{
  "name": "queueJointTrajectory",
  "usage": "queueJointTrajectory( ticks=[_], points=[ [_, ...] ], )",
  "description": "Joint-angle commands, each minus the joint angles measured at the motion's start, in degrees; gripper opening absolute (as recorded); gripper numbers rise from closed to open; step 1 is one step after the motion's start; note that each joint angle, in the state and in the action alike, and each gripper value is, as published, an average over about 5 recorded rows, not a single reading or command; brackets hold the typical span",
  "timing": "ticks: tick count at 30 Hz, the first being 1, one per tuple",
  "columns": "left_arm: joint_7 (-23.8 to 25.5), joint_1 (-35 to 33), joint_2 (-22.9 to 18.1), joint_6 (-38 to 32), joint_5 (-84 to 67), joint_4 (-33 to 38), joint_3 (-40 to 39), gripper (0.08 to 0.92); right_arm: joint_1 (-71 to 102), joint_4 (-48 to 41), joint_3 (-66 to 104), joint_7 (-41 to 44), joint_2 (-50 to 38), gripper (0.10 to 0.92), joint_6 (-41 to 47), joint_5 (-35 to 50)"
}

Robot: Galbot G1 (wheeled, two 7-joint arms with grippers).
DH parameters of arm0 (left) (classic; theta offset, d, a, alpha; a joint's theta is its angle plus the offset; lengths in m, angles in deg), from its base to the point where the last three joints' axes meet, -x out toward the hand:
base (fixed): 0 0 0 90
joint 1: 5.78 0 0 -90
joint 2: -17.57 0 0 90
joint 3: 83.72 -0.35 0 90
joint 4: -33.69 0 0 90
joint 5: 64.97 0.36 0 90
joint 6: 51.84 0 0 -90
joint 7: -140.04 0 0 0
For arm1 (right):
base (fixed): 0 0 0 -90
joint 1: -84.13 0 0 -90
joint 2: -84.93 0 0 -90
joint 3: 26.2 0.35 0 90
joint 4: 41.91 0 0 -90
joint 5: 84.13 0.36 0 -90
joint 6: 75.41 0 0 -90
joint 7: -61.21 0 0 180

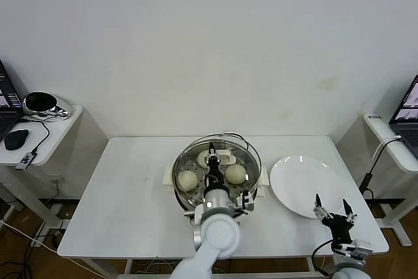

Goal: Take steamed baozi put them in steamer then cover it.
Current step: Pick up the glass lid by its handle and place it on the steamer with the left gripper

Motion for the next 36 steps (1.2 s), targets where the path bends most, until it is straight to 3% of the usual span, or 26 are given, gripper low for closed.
queueJointTrajectory(
  ticks=[1,36],
  points=[
    [1.3,-0.3,-0.3,2.5,2.9,-1.7,-0.4,0.137,-0.1,-0.4,-0.1,0.0,0.0,0.823,-0.1,-0.2],
    [2.1,-1.2,1.0,2.3,3.7,-1.7,-0.2,0.137,0.4,-0.2,0.0,0.0,0.7,0.823,-0.7,-0.8]
  ],
)
